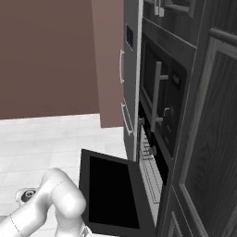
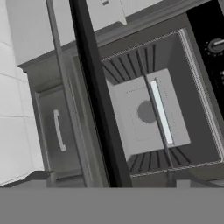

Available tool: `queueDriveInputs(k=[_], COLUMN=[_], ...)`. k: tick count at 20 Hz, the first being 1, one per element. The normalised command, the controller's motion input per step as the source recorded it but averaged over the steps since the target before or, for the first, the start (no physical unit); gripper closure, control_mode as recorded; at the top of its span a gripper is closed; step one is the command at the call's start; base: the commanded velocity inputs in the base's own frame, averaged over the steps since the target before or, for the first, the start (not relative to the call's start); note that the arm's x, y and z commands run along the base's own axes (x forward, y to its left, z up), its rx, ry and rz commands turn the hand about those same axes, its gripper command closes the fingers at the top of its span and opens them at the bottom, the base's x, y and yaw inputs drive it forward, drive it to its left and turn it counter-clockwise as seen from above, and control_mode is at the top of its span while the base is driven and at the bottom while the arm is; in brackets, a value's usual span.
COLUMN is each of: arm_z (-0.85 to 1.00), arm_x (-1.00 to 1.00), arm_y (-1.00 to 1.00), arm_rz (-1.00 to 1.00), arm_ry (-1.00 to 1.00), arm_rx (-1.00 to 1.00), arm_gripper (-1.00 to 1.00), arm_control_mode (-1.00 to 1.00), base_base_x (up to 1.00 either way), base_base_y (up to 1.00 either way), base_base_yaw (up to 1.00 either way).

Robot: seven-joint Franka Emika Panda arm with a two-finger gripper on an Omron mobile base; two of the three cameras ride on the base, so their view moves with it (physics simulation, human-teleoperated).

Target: Take the baked cake out of the oven and place it on the plate for cooling. Then close the oven door.

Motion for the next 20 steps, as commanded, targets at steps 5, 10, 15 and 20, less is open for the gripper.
queueDriveInputs(k=[5, 10, 15, 20], arm_z=[-0.35, -0.33, -0.38, -0.43], arm_x=[0.32, 0.39, 0.27, 0.23], arm_y=[0.02, 0.12, 0.24, 0.44], arm_rz=[0.0, -0.02, -0.03, -0.05], arm_ry=[-0.02, 0.0, -0.02, -0.02], arm_rx=[0.0, -0.02, -0.07, -0.11], arm_gripper=[-1.0, -1.0, -1.0, -1.0], arm_control_mode=[-1.0, -1.0, -1.0, -1.0], base_base_x=[0.0, 0.0, 0.0, 0.0], base_base_y=[0.0, 0.0, 0.0, 0.0], base_base_yaw=[0.0, 0.0, 0.0, 0.0])
